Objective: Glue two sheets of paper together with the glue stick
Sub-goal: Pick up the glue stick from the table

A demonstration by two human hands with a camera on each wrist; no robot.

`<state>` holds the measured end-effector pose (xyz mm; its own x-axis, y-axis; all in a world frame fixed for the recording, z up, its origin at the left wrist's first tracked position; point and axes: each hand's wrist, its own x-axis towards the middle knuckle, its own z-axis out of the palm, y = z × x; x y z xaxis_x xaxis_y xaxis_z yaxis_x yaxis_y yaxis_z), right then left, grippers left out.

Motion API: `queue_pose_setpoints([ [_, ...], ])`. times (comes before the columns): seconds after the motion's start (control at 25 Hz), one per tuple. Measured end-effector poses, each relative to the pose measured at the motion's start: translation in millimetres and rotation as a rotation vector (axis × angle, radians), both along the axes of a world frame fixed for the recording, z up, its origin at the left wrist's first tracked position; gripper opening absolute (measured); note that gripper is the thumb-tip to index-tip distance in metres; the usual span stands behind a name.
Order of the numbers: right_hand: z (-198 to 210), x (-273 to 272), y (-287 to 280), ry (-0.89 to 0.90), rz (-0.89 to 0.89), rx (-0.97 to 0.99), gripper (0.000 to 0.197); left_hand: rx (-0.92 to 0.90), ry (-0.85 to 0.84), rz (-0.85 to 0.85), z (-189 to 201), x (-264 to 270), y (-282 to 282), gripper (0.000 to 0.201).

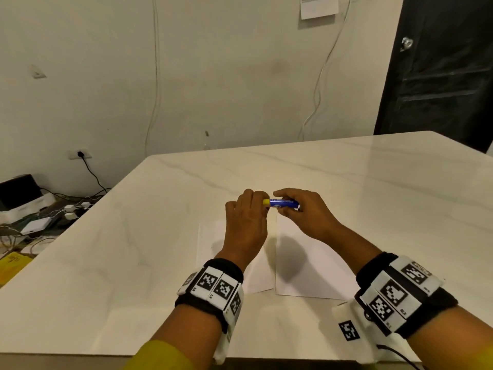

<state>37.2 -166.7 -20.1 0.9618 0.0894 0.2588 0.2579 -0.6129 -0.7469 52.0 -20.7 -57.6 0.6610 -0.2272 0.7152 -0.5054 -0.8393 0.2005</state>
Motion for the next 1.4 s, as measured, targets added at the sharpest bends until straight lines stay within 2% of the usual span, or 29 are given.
queue_pose_setpoints([
  [0.16, 3.2, 0.3, -4.9, -0.055, 0.005, -0.009, 0.014, -0.059, 0.032, -0.006, -1.4, 2.8, 2.4, 0.035],
  [0.32, -0.4, 2.0, -9.0, -0.078, -0.043, -0.071, 0.013, -0.038, 0.075, 0.051, -1.1, 2.0, 5.3, 0.061],
  [0.4, -1.1, 1.6, -10.1, -0.074, -0.045, -0.063, 0.013, -0.044, 0.062, 0.068, -0.6, 2.4, 5.8, 0.062],
  [0.48, -1.1, 3.1, -11.6, -0.069, -0.083, -0.018, 0.015, -0.108, 0.089, 0.078, 0.1, 4.6, 5.8, 0.052],
  [0.64, -4.9, 5.7, -18.9, -0.027, -0.12, 0.088, 0.012, -0.17, 0.118, 0.107, 4.4, 2.5, 8.3, 0.013],
  [0.68, -5.1, 5.1, -19.9, -0.015, -0.119, 0.13, 0.009, -0.158, 0.162, 0.115, 10.4, 2.8, 10.9, 0.009],
  [0.8, -2.3, 1.5, -19.2, 0.091, -0.146, 0.419, 0.007, -0.001, 0.307, 0.142, 30.9, 9.7, 30.8, 0.01],
  [0.96, -9.5, -9.0, -4.0, 0.416, -0.189, 0.865, 0.013, 0.318, 0.502, 0.205, 37.0, 14.5, 70.8, 0.014],
  [1.04, -18.5, -14.9, 5.5, 0.555, -0.203, 1.007, 0.017, 0.401, 0.603, 0.248, 29.4, 12.3, 90.0, 0.013],
  [1.16, -30.7, -17.4, 18.1, 0.665, -0.19, 1.052, 0.019, 0.373, 0.713, 0.327, 22.7, 8.5, 116.4, 0.006],
  [1.4, -40.8, -7.9, 23.0, 0.724, -0.211, 0.992, 0.017, 0.426, 0.808, 0.414, 14.1, 8.0, 153.6, 0.019],
])
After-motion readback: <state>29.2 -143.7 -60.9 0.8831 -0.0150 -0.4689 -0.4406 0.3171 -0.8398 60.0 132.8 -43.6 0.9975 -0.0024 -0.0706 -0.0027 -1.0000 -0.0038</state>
